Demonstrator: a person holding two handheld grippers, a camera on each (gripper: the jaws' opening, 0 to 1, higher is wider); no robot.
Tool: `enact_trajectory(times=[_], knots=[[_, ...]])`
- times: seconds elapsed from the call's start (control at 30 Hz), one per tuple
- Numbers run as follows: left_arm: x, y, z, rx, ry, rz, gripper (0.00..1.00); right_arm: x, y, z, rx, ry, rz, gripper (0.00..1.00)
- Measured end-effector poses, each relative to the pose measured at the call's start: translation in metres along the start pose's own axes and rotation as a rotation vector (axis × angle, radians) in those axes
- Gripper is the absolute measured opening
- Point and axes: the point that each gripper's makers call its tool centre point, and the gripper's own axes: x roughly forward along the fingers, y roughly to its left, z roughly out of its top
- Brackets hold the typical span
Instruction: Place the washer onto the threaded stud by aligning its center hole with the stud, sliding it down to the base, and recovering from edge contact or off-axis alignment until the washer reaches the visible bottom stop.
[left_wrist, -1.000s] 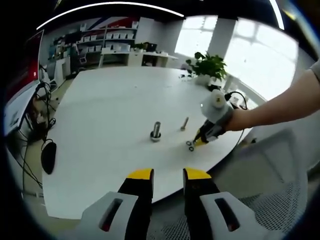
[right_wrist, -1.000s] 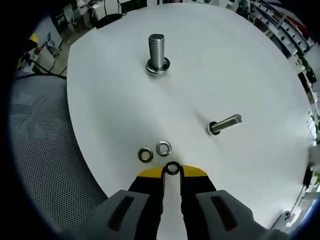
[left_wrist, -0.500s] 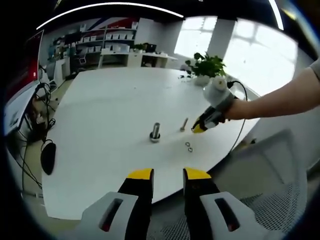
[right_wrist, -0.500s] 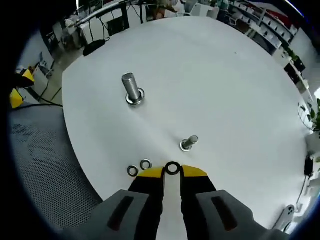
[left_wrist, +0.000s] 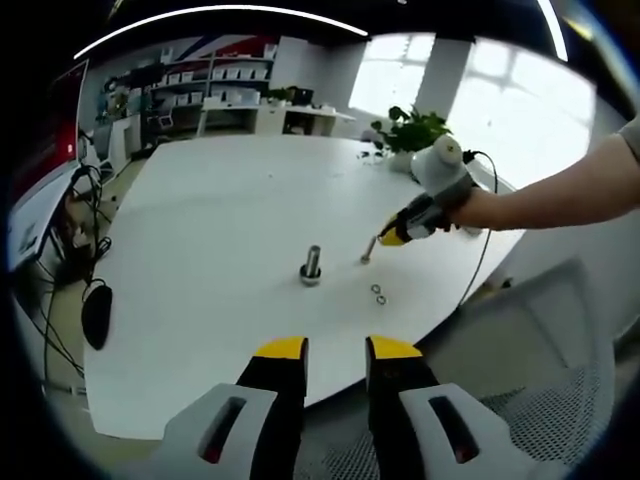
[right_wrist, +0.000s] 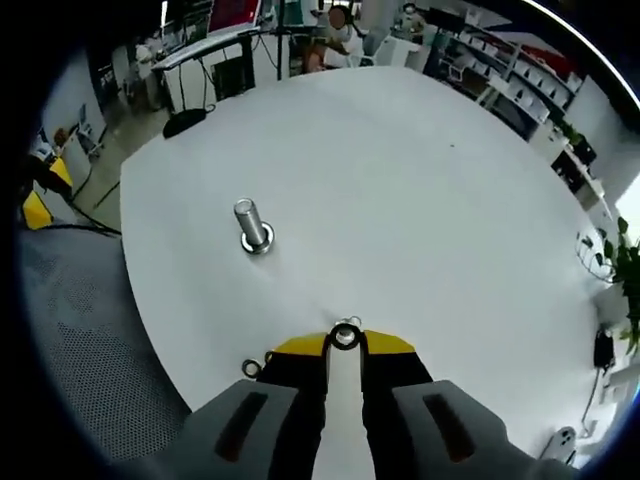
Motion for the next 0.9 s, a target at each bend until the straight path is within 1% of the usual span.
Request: enact_trajectory(times=[0.13, 0.57, 0.73, 0.9], knots=[[0.0, 0.0, 0.0, 0.002, 0.002, 0.0, 0.2, 0.002, -0.002, 0.004, -0.006, -0.003, -0.006, 0.13], [0.0, 0.0, 0.0, 0.003, 0.006, 0.0, 0.2, 0.009, -0.005, 0.005, -0.004, 0.043, 0.006, 0.13], [0.001, -0.001, -0.001, 0.004, 0.009, -0.002, 0.2, 0.014, -0.007, 0.002, -0.047, 0.077, 0.011, 0.13], [0.001, 0.0, -0.002, 0.005, 0.012, -0.001, 0.2, 0.018, -0.007, -0.002, -0.06, 0.104, 0.017, 0.13]])
